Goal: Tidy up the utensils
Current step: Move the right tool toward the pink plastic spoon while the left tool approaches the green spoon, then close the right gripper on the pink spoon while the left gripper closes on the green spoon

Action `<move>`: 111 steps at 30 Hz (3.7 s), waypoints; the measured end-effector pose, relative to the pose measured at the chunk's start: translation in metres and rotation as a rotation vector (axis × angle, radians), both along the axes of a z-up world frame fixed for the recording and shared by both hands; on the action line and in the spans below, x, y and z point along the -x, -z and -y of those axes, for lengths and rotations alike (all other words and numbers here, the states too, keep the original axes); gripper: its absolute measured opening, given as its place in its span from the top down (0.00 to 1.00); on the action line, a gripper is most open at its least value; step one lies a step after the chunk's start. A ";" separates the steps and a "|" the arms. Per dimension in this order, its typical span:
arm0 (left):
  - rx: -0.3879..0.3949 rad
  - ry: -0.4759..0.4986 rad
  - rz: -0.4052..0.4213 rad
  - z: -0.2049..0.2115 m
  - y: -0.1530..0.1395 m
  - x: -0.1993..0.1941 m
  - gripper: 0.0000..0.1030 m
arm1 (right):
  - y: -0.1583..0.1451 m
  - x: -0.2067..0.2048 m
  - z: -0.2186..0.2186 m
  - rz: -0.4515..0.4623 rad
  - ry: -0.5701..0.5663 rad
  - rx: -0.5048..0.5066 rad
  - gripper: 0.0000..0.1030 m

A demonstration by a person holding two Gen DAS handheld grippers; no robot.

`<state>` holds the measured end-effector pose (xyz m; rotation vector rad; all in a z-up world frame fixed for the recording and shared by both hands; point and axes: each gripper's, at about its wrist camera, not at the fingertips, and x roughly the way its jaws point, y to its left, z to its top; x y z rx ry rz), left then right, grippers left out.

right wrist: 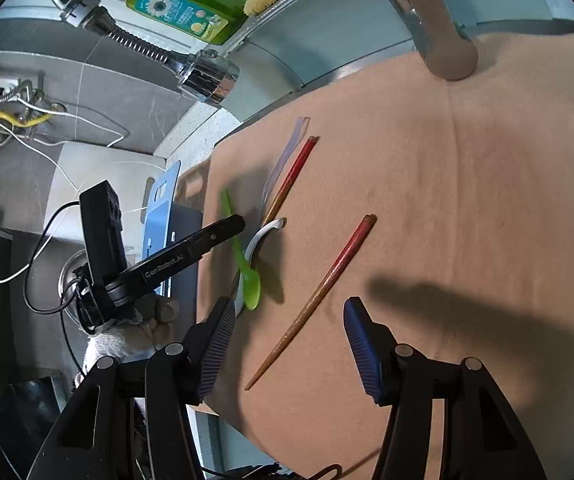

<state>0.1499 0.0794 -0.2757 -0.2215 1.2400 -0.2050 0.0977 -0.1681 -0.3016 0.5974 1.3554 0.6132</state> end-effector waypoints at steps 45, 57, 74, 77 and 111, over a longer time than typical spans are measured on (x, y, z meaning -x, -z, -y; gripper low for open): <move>-0.068 0.187 0.020 0.035 -0.006 -0.016 0.76 | 0.020 -0.051 -0.038 -0.097 0.067 0.004 0.56; -0.164 0.202 0.002 -0.004 -0.003 -0.016 0.76 | 0.018 -0.064 -0.057 -0.074 0.081 0.014 0.61; -0.081 0.195 0.041 -0.015 -0.010 0.004 0.76 | 0.030 -0.084 -0.103 -0.055 0.042 0.143 0.67; -0.098 0.224 0.051 -0.008 -0.011 0.004 0.76 | 0.032 -0.080 -0.099 -0.078 0.029 0.242 0.67; -0.181 0.361 0.072 -0.006 0.005 -0.018 0.76 | 0.027 -0.090 -0.149 0.009 0.079 0.528 0.81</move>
